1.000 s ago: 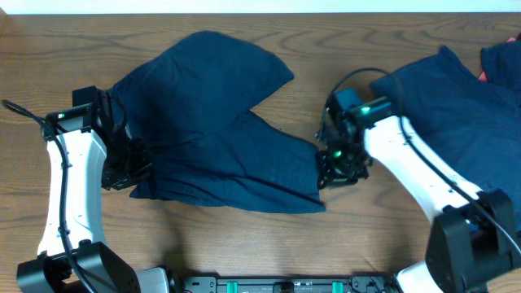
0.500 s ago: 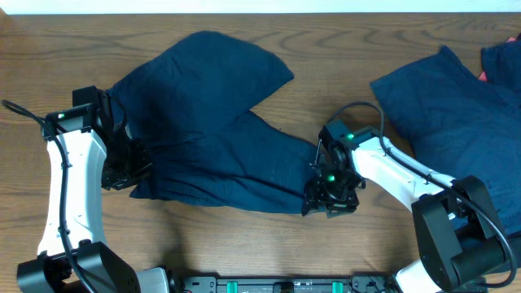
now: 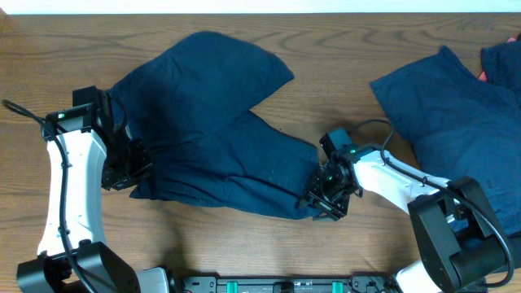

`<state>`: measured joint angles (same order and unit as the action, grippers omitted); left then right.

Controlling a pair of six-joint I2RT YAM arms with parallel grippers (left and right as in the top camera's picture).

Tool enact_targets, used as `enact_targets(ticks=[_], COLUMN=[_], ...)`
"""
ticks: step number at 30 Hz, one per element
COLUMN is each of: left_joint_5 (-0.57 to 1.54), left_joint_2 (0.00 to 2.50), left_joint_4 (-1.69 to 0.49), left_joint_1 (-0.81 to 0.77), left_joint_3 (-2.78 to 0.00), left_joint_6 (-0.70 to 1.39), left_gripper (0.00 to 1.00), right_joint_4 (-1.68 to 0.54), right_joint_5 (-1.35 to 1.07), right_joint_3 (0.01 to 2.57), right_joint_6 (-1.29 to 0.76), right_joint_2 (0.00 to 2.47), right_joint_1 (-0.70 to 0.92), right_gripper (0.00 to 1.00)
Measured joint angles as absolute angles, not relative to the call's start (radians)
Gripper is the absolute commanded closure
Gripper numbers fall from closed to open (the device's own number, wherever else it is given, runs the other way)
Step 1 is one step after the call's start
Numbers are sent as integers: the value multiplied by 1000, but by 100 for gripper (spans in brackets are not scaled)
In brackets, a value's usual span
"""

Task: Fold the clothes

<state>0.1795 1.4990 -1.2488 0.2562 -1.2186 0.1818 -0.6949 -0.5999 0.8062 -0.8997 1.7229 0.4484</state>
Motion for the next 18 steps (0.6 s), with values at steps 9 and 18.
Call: enact_targets(ticks=[9, 18], left_joint_5=[179, 202], left_joint_2=[1499, 1499], left_joint_4=[-1250, -1328], left_joint_1=[256, 254], left_joint_3=[-1219, -1218], left_joint_6=[182, 169], left_gripper=[84, 94], right_joint_4=[-598, -667], right_joint_5=[-614, -480], right_joint_3=[765, 842], right_joint_6=[-1018, -873], right_joint_2=[1723, 1657], right_joint_1=[448, 380], right_gripper=[99, 99])
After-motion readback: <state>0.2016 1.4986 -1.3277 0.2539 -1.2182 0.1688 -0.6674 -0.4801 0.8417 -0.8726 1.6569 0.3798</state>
